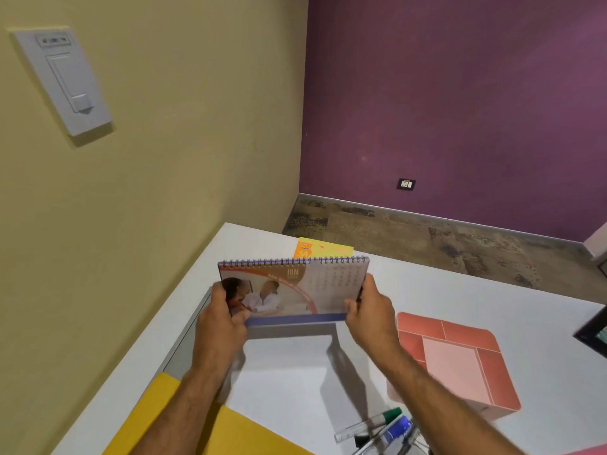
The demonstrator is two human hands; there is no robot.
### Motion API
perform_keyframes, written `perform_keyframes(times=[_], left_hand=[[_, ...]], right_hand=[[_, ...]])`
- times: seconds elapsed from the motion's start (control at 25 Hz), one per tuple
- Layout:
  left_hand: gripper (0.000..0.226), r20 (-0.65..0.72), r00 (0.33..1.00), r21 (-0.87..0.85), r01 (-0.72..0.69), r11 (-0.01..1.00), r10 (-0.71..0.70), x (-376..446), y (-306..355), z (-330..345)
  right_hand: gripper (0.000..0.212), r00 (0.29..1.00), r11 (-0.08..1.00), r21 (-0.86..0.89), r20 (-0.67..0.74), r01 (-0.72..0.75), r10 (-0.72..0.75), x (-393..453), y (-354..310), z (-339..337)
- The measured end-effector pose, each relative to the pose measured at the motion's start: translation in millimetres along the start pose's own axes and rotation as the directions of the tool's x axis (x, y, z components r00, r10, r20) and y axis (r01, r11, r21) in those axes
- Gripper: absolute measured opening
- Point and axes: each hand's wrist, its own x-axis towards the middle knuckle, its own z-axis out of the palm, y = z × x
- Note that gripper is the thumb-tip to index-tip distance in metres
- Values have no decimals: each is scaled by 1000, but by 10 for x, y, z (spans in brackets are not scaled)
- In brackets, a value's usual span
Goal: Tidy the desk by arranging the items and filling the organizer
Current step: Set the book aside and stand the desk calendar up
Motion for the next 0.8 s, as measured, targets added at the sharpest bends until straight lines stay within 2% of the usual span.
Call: perform_keyframes(times=[0.12,0.32,0.56,0.8], left_hand=[[54,-68,998,13,-7,1000,8,516,44,-133],[50,-129,991,84,48,995,-37,1232,-90,-155],[46,-194,977,126,117,985,-91,1809,-554,37],[46,-218,970,131,136,982,-105,2043,-906,266]], right_hand=[[38,998,998,11,24,58,-58,555,-369,200],[38,991,991,53,49,120,-122,1312,-652,730],[40,982,985,83,98,151,-159,1895,-630,1409],[45,978,984,80,125,157,-166,2192,-502,1784]])
